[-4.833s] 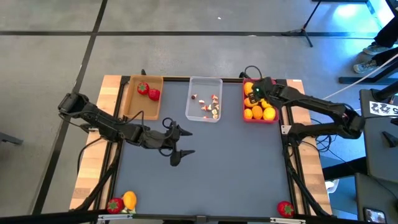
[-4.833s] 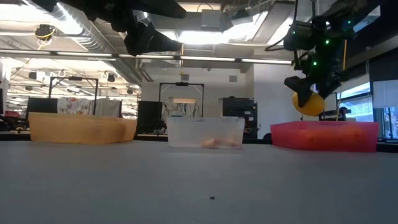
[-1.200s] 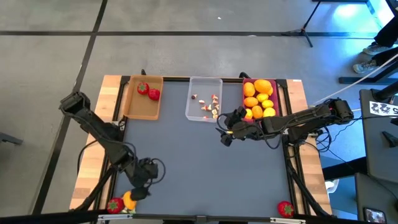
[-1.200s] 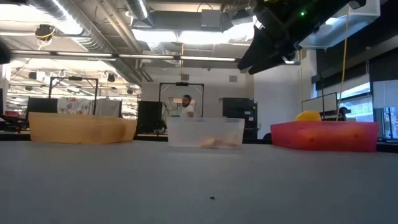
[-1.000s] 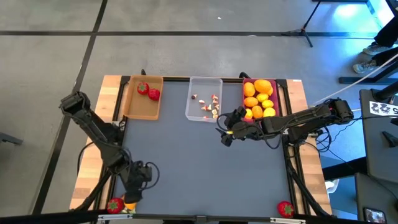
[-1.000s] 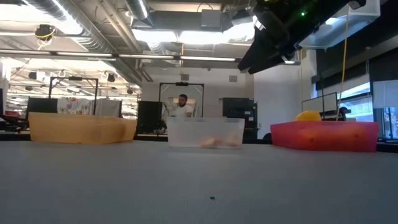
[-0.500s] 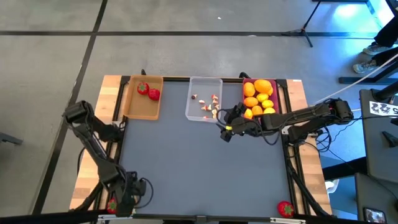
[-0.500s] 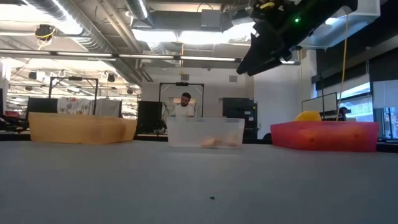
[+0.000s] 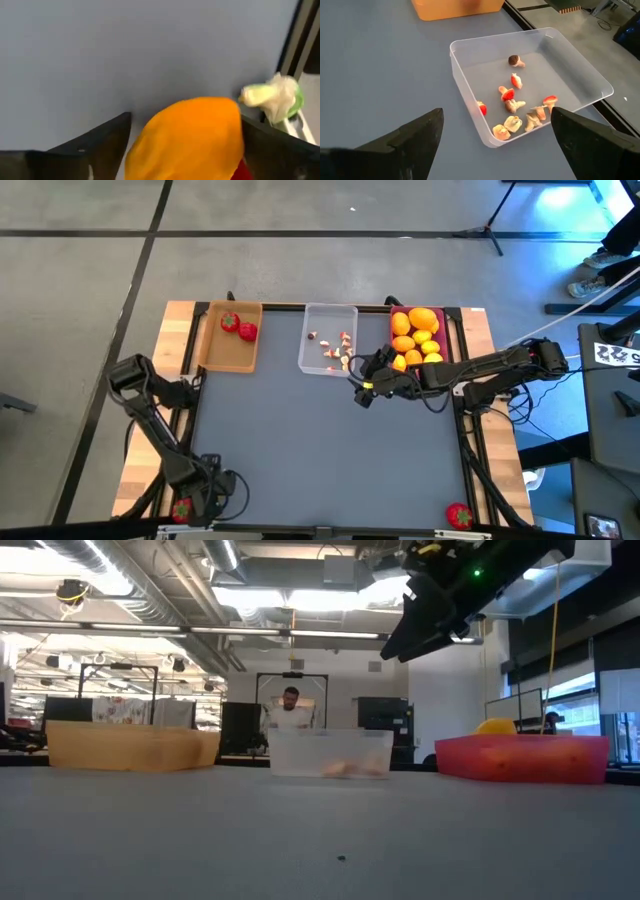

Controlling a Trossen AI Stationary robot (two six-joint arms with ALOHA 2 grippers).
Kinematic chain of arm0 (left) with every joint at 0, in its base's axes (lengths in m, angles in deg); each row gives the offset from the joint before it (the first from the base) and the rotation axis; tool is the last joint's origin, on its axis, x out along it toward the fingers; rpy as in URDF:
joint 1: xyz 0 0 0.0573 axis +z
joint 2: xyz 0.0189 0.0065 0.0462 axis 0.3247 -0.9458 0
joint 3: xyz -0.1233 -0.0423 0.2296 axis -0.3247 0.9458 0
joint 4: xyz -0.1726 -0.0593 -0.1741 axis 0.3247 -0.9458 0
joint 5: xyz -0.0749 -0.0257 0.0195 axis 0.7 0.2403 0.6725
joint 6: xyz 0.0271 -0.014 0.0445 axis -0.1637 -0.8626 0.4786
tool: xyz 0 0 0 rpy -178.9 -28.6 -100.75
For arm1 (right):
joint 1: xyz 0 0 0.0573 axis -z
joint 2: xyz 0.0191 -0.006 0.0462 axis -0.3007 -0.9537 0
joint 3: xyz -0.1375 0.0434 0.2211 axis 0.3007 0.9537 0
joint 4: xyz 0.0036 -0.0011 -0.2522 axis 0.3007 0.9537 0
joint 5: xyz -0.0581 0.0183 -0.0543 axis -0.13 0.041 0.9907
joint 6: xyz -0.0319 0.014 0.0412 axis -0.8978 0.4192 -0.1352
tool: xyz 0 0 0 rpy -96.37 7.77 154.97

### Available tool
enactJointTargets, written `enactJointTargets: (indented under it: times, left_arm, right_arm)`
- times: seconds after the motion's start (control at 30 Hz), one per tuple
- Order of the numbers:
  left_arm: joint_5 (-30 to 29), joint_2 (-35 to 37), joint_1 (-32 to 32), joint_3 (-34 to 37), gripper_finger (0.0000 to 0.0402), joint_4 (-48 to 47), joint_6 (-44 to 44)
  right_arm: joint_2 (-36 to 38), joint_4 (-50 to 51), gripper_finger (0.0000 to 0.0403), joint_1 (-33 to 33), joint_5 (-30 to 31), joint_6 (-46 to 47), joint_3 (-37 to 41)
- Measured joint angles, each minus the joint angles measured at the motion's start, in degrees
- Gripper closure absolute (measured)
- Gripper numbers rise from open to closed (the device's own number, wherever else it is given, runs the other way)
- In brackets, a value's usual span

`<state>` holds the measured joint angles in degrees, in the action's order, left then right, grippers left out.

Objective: Sort produce into baskets
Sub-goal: Put the lemon into the pink bin

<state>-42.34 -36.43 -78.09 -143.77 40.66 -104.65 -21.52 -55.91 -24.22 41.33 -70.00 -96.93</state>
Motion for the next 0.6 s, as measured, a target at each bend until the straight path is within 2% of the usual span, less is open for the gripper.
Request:
enactJointTargets:
  times: [0.3, 0.43, 0.6]
  left_arm:
    - [0.0, 0.5, 5.1, 0.0, 0.0174, -2.2, -1.0]
    - [-1.1, 3.1, 8.5, 0.0, 0.0183, -6.7, 0.7]
    - [-9.3, 9.0, 12.3, 0.0, 0.0177, -9.8, 3.9]
  right_arm:
    - [0.0, 0.0, 0.0039, 0.0, 0.0, 0.0, 0.0]
    - [0.0, 0.0, 0.0039, 0.0, 0.0, 0.0, 0.0]
    - [0.0, 0.0, 0.0039, 0.0, -0.3, 0.0, 0.0]
